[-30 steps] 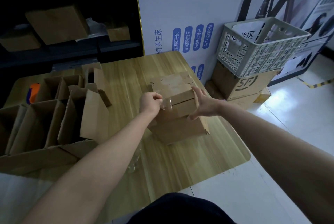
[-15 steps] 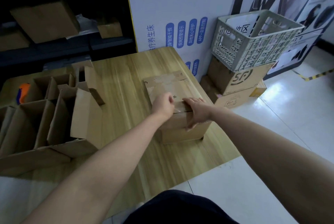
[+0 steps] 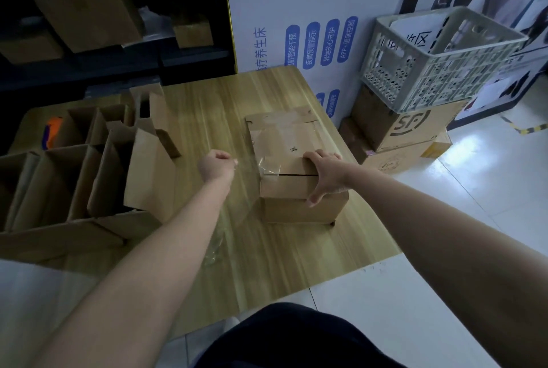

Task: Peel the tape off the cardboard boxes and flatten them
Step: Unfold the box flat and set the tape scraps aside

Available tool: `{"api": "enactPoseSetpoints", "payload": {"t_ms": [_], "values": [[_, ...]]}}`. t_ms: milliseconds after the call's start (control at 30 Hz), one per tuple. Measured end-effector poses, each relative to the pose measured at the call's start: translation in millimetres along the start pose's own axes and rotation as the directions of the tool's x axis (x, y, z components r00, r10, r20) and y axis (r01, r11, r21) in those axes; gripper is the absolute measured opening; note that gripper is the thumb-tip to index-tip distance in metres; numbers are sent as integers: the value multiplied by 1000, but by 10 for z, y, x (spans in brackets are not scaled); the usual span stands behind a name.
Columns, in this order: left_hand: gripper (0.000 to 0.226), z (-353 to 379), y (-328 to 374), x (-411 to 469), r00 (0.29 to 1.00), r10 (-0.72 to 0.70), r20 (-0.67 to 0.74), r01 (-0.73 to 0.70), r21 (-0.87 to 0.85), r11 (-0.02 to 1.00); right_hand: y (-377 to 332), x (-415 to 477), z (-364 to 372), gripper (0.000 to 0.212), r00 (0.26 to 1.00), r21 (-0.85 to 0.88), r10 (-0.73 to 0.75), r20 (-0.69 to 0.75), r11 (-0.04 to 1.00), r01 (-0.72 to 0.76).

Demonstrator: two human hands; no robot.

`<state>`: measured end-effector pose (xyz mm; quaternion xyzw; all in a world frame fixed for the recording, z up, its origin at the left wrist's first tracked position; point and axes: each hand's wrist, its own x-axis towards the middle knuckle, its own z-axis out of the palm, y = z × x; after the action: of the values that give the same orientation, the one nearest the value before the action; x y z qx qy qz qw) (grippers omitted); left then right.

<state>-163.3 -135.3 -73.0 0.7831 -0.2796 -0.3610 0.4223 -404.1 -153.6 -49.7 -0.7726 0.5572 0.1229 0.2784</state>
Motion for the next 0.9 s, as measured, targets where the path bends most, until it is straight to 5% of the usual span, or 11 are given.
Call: {"api": "enactPoseSetpoints", "payload": {"t_ms": [133,233,300,400,533,633,733,900], "values": [[12,137,51,-279,887,343,309,-419,224,880,-82,37,-25,121,999,-59,17,29,998,-15],[9,174,70,-425,845,319,429,-444,231,866,-85,41,-33,119,1000,-56,14,23,998,-13],[36,212,100,-490,831,288,476,-459,293,839,-92,56,-40,120,1000,-72,10,22,997,-8],[81,310,152,-593,823,313,473,-549,522,653,-103,78,-40,123,999,-85,8,38,996,-5],[39,381,148,-631,800,391,455,-591,482,647,-75,90,-23,124,1000,-75,4,28,997,-2],[12,278,137,-461,854,356,379,-484,327,812,-67,91,-23,124,999,-52,4,33,999,-2],[15,167,46,-273,965,82,250,-88,13,996,-69,87,-8,123,1000,-24,10,29,1000,-10],[27,183,-62,-152,965,-189,181,236,-291,927,-104,66,14,120,1000,-21,8,-1,1000,-8]]}}
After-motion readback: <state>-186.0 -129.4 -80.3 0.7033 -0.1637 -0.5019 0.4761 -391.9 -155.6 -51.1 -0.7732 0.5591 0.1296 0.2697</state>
